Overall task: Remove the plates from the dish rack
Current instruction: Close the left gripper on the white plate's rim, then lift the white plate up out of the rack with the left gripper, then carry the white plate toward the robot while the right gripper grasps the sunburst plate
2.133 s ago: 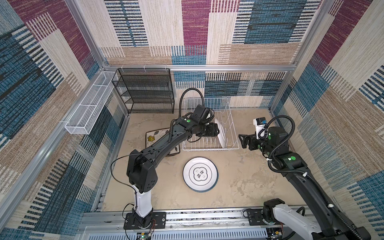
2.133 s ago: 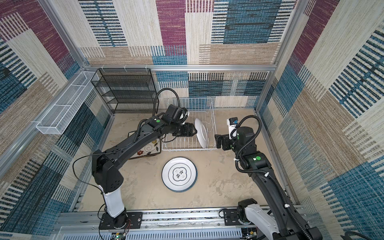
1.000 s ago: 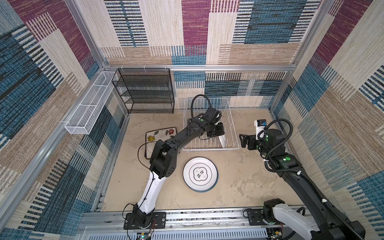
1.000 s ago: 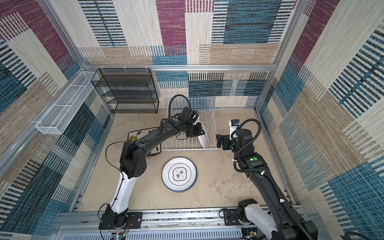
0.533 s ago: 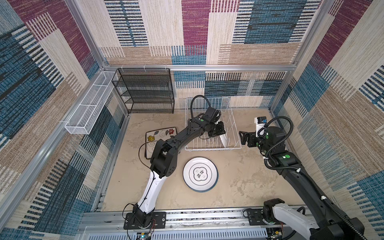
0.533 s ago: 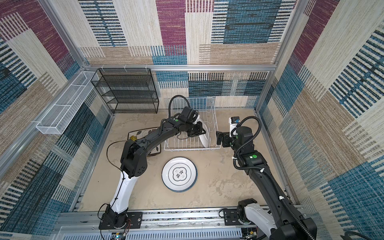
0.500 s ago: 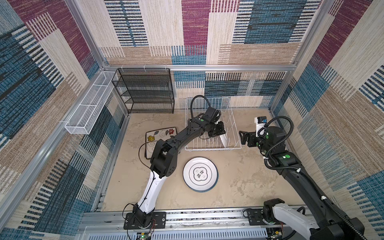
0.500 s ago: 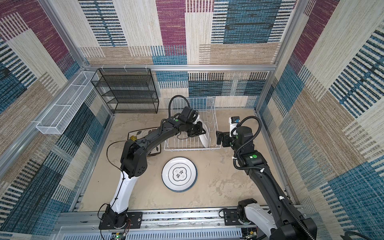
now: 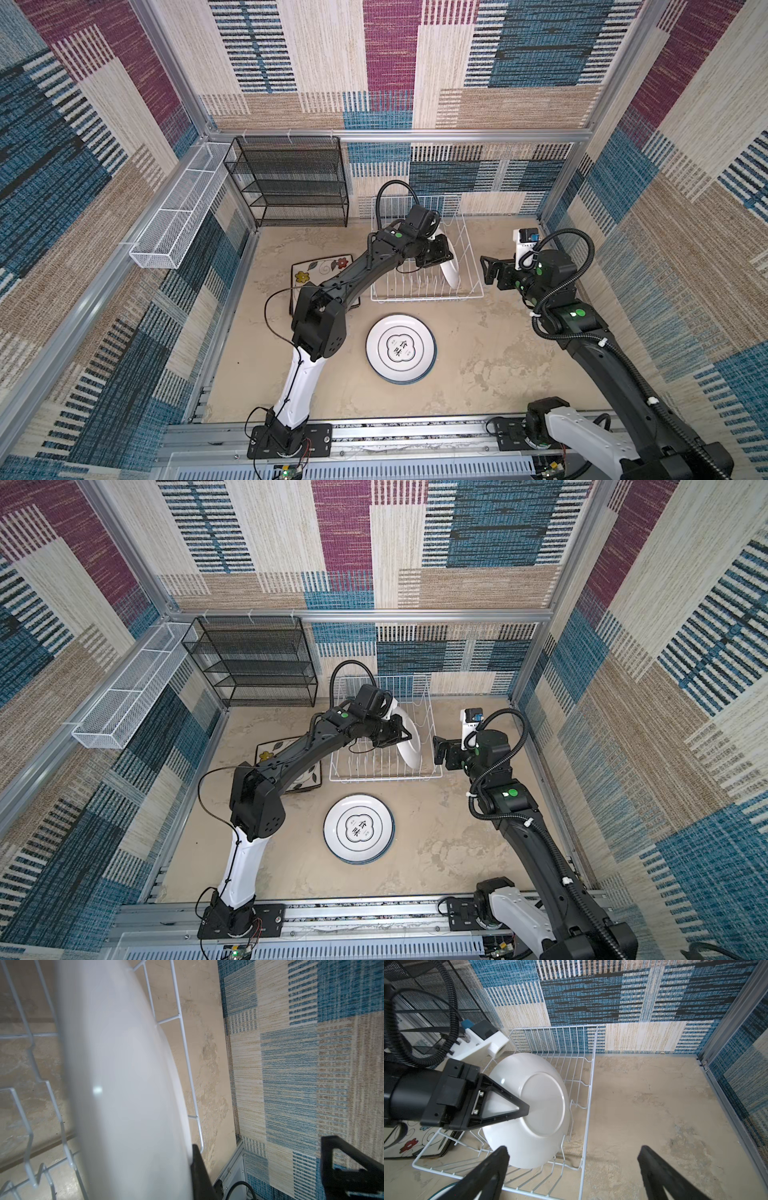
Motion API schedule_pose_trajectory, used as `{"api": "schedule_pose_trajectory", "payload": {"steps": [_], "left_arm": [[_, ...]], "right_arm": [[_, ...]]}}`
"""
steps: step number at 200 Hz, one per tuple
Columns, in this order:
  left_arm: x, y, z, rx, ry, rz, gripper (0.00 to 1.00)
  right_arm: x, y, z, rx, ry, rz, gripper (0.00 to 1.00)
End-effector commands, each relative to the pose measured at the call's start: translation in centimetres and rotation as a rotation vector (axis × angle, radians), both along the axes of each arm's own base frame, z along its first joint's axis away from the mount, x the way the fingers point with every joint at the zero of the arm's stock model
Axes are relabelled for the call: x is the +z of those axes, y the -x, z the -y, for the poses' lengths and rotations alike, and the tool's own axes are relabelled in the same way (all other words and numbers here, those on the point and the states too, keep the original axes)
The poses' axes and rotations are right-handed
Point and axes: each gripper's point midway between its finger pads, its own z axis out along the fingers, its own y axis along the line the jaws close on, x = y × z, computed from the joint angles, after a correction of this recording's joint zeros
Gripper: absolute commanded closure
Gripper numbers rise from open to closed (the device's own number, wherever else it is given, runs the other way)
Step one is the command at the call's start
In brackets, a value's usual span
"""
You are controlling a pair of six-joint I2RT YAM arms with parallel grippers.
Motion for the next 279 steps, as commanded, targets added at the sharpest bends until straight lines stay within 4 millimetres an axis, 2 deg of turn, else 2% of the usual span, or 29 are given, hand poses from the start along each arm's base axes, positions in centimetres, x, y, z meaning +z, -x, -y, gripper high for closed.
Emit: {"api": "schedule_pose_trajectory", "payload": {"steps": [1, 53, 85, 135, 178, 202, 233, 279], "left_arm": [[2.9, 0.6, -0.6, -0.029, 0.008, 0.083, 1.00], [8.0, 2.5, -4.0, -0.018, -0.027, 0.239, 1.00], [10.5, 3.9, -7.0, -0.014, -0.094, 0.379, 1.00], [12.6, 6.5, -12.7, 0.000, -0.241, 0.626, 1.00], [13.1, 9.0, -16.9, -0.008, -0.353, 0.814, 1.00], [12.7, 9.5, -19.4, 0.009, -0.468, 0.902, 1.00], [11.5, 10.9, -21.3, -0.054, -0.586, 0.996, 1.00], [9.9, 12.2, -23.3, -0.141, -0.738, 1.086, 1.00]], "right_arm": [[2.2, 0.1, 0.0, -0.011, -0.055, 0.062, 0.01], [3.5, 0.2, -1.7, 0.057, -0.160, 0.053, 0.01], [4.3, 0.5, -4.7, 0.216, -0.261, 0.018, 0.01], [5.4, 0.3, -8.0, 0.371, -0.427, -0.064, 0.01], [6.1, 0.5, -10.9, 0.547, -0.541, -0.147, 0.01], [6.6, 0.4, -11.8, 0.604, -0.549, -0.175, 0.01], [7.2, 0.2, -12.5, 0.630, -0.559, -0.183, 0.01], [6.4, 0.2, -15.0, 0.652, -0.536, -0.241, 0.00]]}}
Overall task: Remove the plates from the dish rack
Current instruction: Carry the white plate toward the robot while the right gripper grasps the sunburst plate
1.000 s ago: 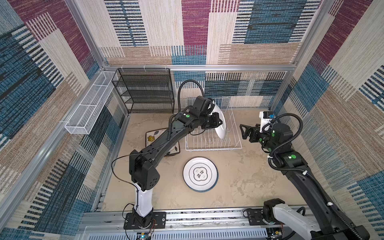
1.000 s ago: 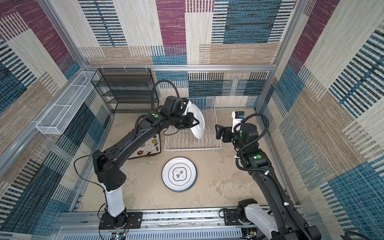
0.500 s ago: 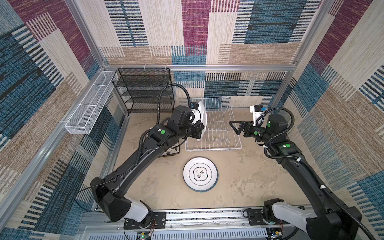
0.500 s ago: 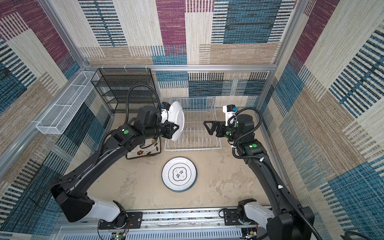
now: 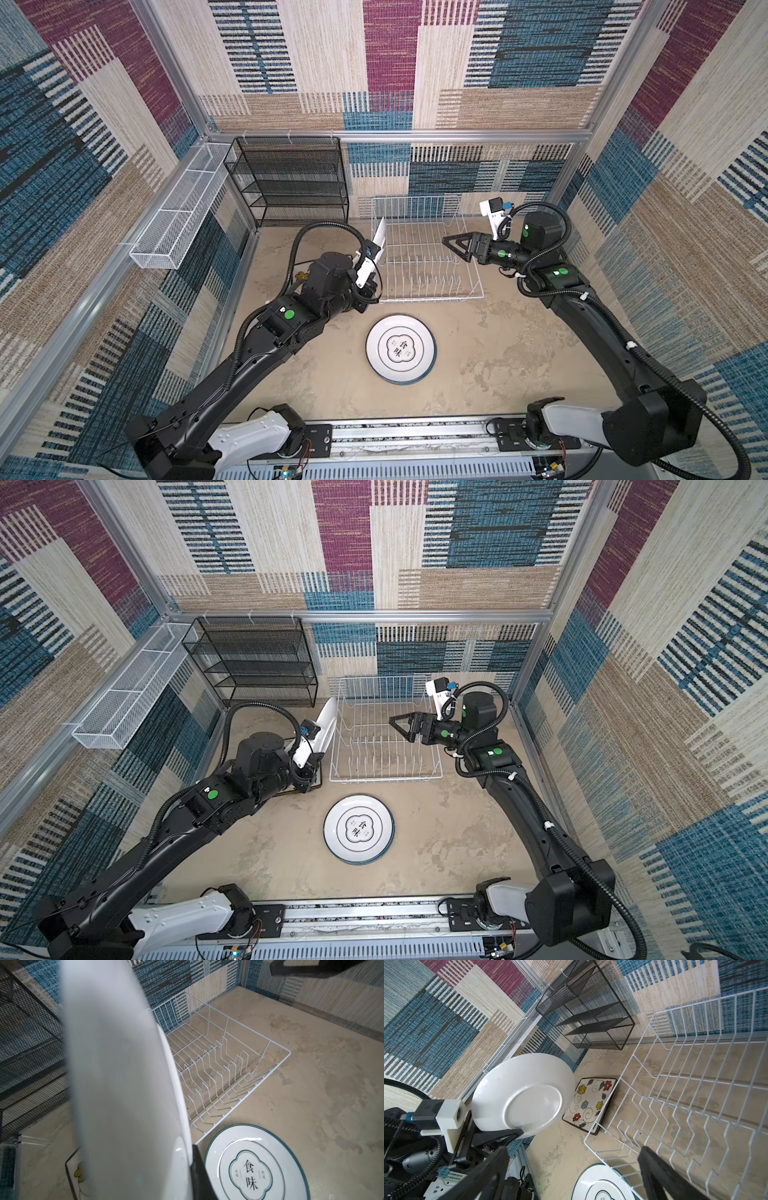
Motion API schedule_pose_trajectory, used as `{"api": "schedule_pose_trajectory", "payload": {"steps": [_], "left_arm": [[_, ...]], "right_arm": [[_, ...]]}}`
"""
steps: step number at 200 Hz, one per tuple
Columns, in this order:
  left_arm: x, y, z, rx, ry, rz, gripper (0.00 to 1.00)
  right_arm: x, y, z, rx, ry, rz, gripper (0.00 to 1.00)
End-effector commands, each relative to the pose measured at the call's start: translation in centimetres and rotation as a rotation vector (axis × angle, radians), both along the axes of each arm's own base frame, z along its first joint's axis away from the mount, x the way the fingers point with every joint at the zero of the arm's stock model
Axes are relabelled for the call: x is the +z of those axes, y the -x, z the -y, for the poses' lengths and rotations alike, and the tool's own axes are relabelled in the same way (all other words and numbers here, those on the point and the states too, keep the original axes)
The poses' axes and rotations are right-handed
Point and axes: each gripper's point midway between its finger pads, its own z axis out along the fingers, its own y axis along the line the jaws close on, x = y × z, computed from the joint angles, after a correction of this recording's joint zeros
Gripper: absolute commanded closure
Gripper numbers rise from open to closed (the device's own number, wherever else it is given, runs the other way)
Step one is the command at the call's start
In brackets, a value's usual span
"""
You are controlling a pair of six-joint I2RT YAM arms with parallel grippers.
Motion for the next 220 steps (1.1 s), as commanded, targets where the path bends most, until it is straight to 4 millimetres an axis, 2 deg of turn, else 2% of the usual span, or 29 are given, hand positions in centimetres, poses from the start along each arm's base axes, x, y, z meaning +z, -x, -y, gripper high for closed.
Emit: {"api": "schedule_pose_trajectory", "payload": {"steps": [1, 26, 60, 85, 144, 183, 220], "left_arm": [[1.5, -0.5, -0.6, -0.025, -0.100, 0.147, 1.00], [1.0, 0.0, -0.7, -0.073, -0.211, 0.200, 1.00], [-1.0, 0.0, -0.7, -0.119, -0.400, 0.259, 1.00], [-2.4, -0.1, -0.3, -0.147, -0.513, 0.320, 1.00], [-3.8, -0.5, 1.2, -0.202, -0.736, 0.495, 1.00], [-3.8, -0.8, 2.1, -0.210, -0.827, 0.596, 1.00], [-5.2, -0.6, 2.8, -0.242, -0.908, 0.625, 1.00]], "right_arm": [[-0.1, 0.1, -1.1, 0.022, 0.005, -0.016, 0.00], [0.2, 0.3, -2.5, 0.041, 0.002, -0.015, 0.00], [0.0, 0.3, -3.8, 0.044, 0.008, -0.026, 0.00], [-0.9, 0.5, -4.1, 0.027, 0.015, -0.057, 0.00], [-4.1, 0.3, -4.8, 0.017, 0.049, -0.146, 0.06], [-6.5, -0.3, -5.2, 0.000, 0.091, -0.214, 0.14], [-8.0, -0.4, -5.8, 0.019, 0.103, -0.259, 0.28]]}}
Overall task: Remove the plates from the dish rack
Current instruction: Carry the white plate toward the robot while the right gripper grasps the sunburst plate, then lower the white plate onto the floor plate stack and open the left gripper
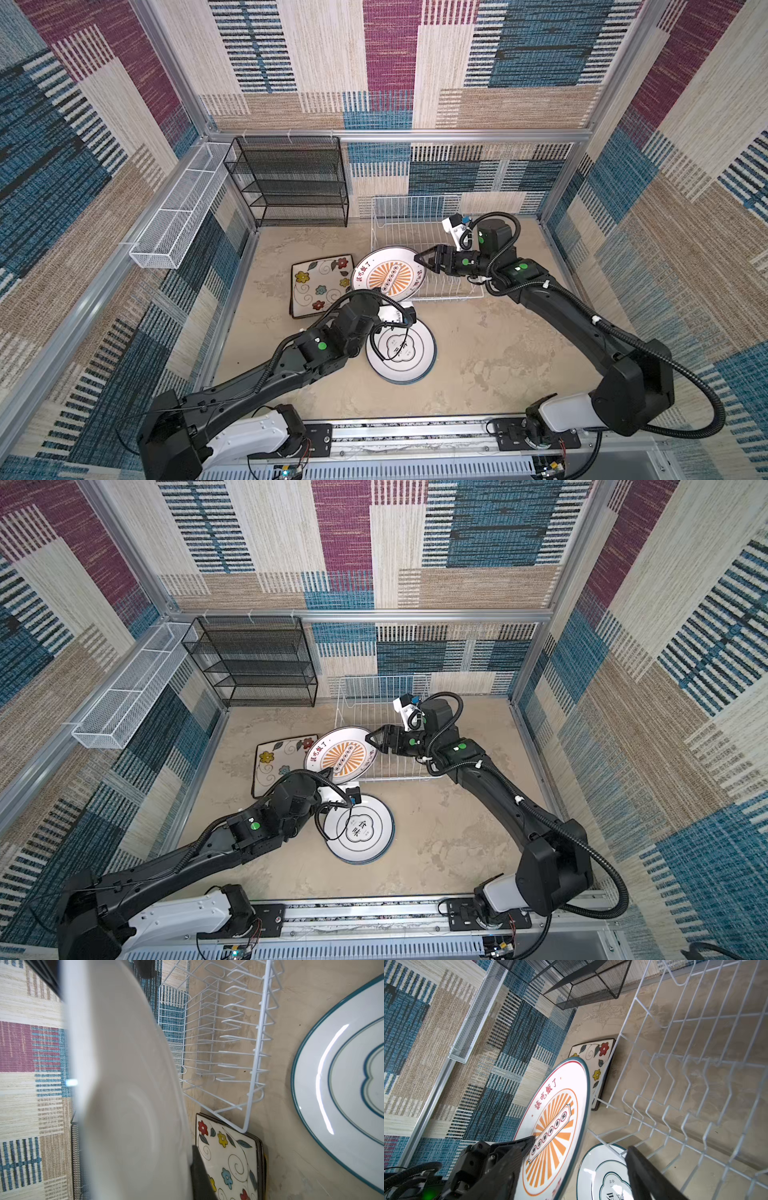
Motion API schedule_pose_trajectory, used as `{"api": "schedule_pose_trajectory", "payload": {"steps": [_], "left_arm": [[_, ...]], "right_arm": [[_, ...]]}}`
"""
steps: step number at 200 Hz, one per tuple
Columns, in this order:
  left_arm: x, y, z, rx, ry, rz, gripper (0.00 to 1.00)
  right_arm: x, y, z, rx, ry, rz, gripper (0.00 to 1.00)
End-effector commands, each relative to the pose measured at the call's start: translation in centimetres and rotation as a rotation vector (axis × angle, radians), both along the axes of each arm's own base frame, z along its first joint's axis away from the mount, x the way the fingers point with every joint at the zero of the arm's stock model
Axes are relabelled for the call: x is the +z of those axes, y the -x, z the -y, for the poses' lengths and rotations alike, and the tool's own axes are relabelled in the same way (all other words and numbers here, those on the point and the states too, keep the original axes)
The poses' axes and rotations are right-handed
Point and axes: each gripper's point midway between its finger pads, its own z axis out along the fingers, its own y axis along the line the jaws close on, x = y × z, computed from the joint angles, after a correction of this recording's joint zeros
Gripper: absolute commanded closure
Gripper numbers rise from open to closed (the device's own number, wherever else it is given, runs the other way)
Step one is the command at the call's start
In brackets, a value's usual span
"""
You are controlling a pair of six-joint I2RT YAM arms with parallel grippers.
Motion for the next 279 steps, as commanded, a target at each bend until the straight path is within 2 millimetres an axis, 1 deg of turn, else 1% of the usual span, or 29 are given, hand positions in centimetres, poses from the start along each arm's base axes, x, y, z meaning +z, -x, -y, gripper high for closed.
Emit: {"api": "schedule_pose_trajectory", "payload": {"steps": [1, 16, 28, 70, 81, 105, 135, 156, 171, 184, 210, 229, 253, 279], "left_arm": [[1.8, -0.7, 0.4, 0.002, -0.013, 0.109, 1.00], [1.4, -0.7, 0.7, -0.008, -0.039, 0.118, 1.00], [1.2, -0.7, 0.8, -0.015, -0.055, 0.123, 1.00], [1.1, -0.7, 1.4, -0.050, -0.070, 0.165, 1.00], [1.1, -0.8, 1.5, -0.051, -0.067, 0.165, 1.00], [1.1, -0.8, 1.7, -0.052, -0.049, 0.159, 1.00], [0.6, -0.8, 1.9, -0.053, -0.053, 0.150, 1.00], [0.5, -0.8, 2.0, -0.061, -0.070, 0.152, 1.00], [0.7, -0.8, 2.1, -0.065, -0.060, 0.156, 1.00], [0.8, -0.9, 2.2, -0.067, -0.057, 0.156, 1.00], [0.4, -0.9, 2.4, -0.070, -0.064, 0.152, 1.00], [0.3, -0.9, 2.4, -0.068, -0.065, 0.152, 1.00], [0.4, -1.0, 2.2, -0.058, -0.055, 0.153, 0.98], [0.2, -1.0, 2.2, -0.055, -0.053, 0.149, 0.94]], "right_arm": [[-0.4, -0.1, -0.4, 0.001, -0.001, -0.025, 0.28], [-0.9, -0.2, -0.6, 0.013, 0.000, -0.042, 0.33], [-1.3, -0.2, -0.8, 0.019, 0.003, -0.055, 0.39], [-2.4, -0.2, -1.1, 0.025, 0.005, -0.095, 0.50], [-2.5, 0.0, -1.4, 0.038, -0.003, -0.100, 0.54], [-2.5, 0.4, -1.6, 0.061, -0.029, -0.104, 0.59], [-2.6, 0.6, -2.0, 0.084, -0.042, -0.121, 0.70], [-2.4, 0.5, -2.1, 0.084, -0.053, -0.126, 0.70], [-2.4, 0.6, -2.3, 0.087, -0.062, -0.132, 0.67], [-2.6, 0.6, -2.3, 0.089, -0.060, -0.139, 0.67], [-2.7, 0.7, -2.5, 0.099, -0.067, -0.153, 0.70], [-2.6, 1.0, -2.9, 0.126, -0.078, -0.166, 0.70], [-2.5, 1.0, -3.0, 0.133, -0.087, -0.173, 0.74], [-2.3, 1.0, -3.1, 0.134, -0.098, -0.175, 0.82]]}}
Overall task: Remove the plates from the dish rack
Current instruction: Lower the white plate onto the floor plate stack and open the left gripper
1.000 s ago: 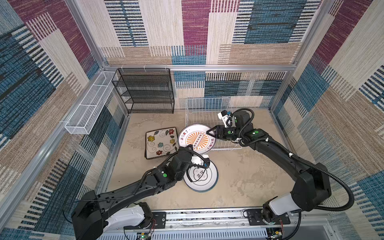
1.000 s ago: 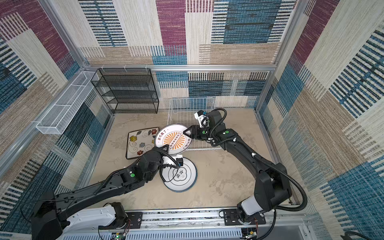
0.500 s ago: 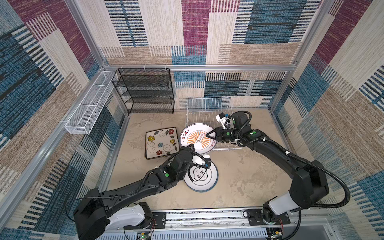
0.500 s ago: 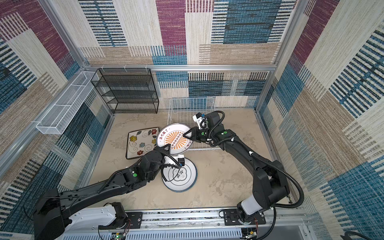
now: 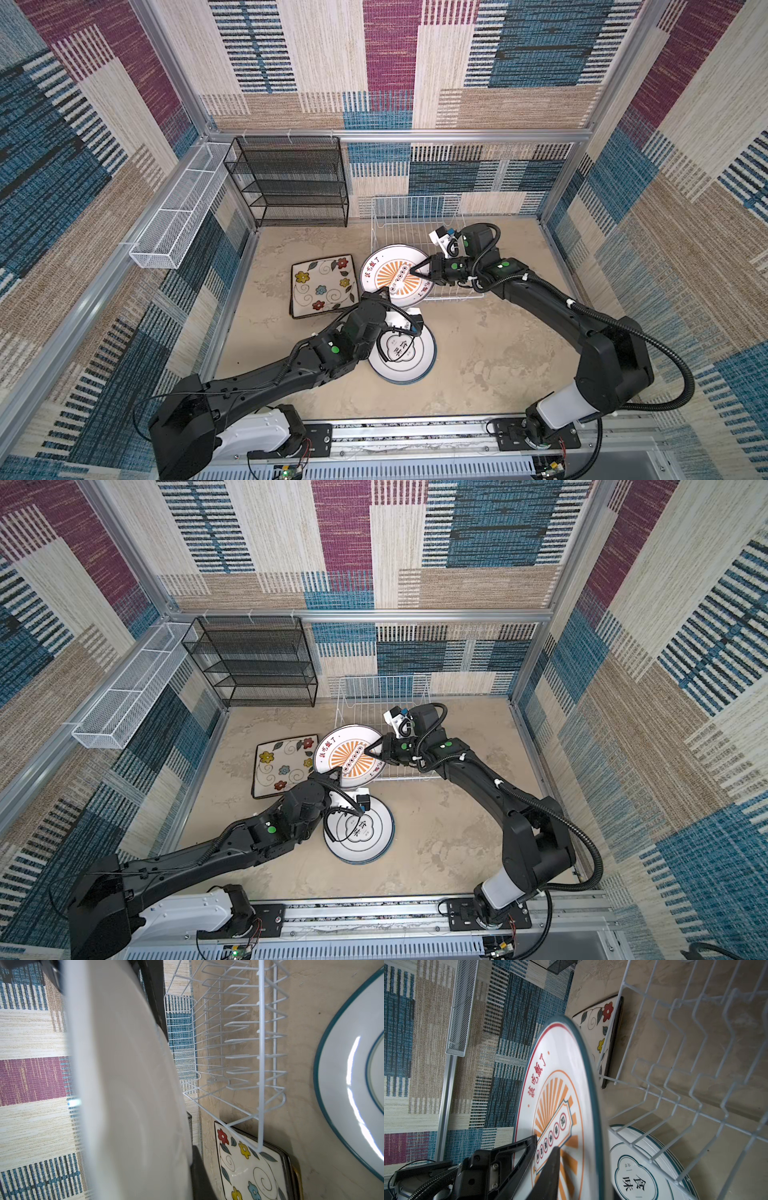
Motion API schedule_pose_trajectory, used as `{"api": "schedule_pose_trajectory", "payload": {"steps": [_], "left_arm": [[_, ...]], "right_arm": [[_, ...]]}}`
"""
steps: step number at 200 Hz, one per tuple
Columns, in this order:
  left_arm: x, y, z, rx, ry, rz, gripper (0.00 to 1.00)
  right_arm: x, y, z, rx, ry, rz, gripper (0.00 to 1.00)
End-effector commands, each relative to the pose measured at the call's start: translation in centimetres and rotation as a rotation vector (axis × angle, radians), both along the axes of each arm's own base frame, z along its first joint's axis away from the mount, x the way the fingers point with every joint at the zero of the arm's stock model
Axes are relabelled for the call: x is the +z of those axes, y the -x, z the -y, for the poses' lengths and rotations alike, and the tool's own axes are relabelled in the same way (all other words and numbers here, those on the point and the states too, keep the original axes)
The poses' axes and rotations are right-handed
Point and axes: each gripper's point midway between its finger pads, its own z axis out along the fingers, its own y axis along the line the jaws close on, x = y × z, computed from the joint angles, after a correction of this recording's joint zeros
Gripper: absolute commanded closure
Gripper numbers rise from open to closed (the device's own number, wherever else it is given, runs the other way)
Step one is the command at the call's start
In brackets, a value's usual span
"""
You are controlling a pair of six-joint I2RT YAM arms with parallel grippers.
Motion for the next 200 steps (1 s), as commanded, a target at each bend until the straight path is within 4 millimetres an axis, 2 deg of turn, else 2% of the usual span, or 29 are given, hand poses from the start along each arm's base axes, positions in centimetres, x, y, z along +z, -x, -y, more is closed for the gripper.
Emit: {"api": "schedule_pose_trajectory", "payload": {"steps": [1, 27, 49, 56, 135, 156, 200], "left_arm": [[1.2, -0.1, 0.5, -0.013, 0.059, 0.032, 0.94], [0.8, -0.1, 0.4, -0.004, 0.060, 0.023, 0.92], [0.9, -0.1, 0.3, 0.003, 0.080, 0.020, 0.84], [0.9, 0.0, 0.3, 0.003, 0.086, 0.018, 0.80], [0.4, 0.5, -0.3, 0.030, 0.153, -0.044, 0.25], [1.3, 1.1, -0.5, 0.024, 0.245, -0.078, 0.15], [5.5, 2.9, -1.4, 0.035, 0.556, -0.171, 0.11]], "right_arm": [[1.6, 0.3, -0.8, 0.053, -0.052, 0.049, 0.82], [1.9, 0.3, -0.7, 0.046, -0.055, 0.057, 0.90], [2.0, 0.2, -0.6, 0.039, -0.054, 0.060, 0.97], [2.2, 0.2, -0.6, 0.038, -0.057, 0.063, 1.00], [4.7, -0.7, 0.2, -0.073, -0.119, 0.125, 1.00], [5.7, -1.4, 0.9, -0.118, -0.131, 0.158, 1.00], [7.6, -3.1, 3.9, -0.217, -0.165, 0.221, 1.00]]}}
